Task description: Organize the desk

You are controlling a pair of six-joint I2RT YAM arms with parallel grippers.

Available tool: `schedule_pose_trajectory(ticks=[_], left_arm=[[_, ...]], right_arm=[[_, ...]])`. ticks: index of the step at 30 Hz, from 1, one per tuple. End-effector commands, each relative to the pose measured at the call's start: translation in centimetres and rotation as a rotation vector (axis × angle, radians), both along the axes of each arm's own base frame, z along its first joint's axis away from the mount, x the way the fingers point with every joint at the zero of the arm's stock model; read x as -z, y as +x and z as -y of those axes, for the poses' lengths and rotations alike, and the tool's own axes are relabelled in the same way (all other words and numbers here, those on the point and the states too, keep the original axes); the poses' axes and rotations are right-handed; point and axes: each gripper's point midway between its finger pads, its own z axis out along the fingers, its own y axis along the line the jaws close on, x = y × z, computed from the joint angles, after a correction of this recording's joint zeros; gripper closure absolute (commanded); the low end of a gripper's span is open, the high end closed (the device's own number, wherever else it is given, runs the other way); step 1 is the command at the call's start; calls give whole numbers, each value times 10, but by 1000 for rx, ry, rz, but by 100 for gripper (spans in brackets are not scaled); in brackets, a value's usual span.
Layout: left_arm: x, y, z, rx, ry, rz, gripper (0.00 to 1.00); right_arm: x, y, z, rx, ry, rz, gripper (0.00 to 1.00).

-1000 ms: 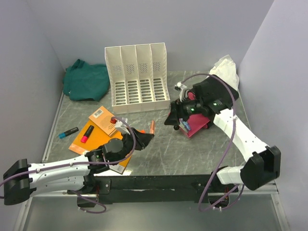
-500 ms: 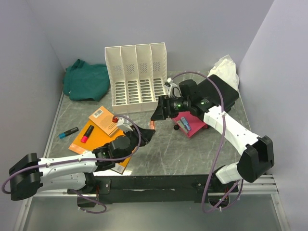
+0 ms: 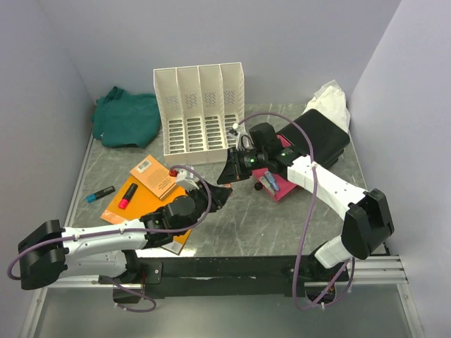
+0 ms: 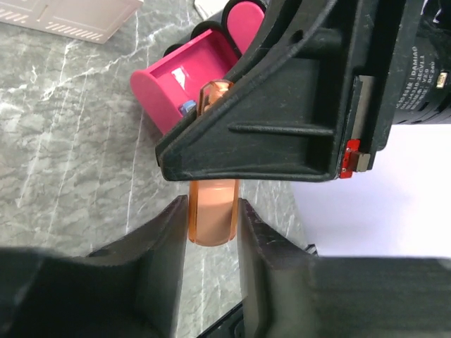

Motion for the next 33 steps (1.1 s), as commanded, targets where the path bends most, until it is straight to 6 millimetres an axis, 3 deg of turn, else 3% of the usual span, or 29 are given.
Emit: schedule_pose_trajectory(ticks=[1,2,6,10,11,14,18,19,20,23,25,29,33], left_arm=[[-28,-1,4,18,-79,25,43],[-23,-2,2,22,-60,20,27],[-6,-11,-8,67,44,15,1],[34,-24,-28,120,213,-34,1],[41,-25,-34,116,246,-50,1],[71,-34,-59,130,402,-94,0],[78,-38,-85,119,502,-91,1],[78,-37,-90,113,519,-89,1],[81,-36,-96,102,539,-94,0],[81,-30,-106,86,562,-96,1],[83,-27,-108,81,562,-110,1],[94,-17,-110,68,560,-179,1],[99,-11,-109,67,558,-225,1]], right_arm=[[-22,6,8,-6,22,148,100],[-25,9,13,-4,8,196,100],[-25,48,58,119,-152,347,100],[-21,80,117,189,-388,511,100],[-14,81,133,159,-452,539,100],[3,81,157,143,-550,548,100],[24,83,175,167,-648,542,96],[30,84,179,177,-670,536,92],[35,87,184,191,-697,522,82],[42,96,195,234,-744,493,74],[45,100,201,250,-767,480,69],[49,98,200,233,-763,475,44],[39,89,196,203,-718,494,40]])
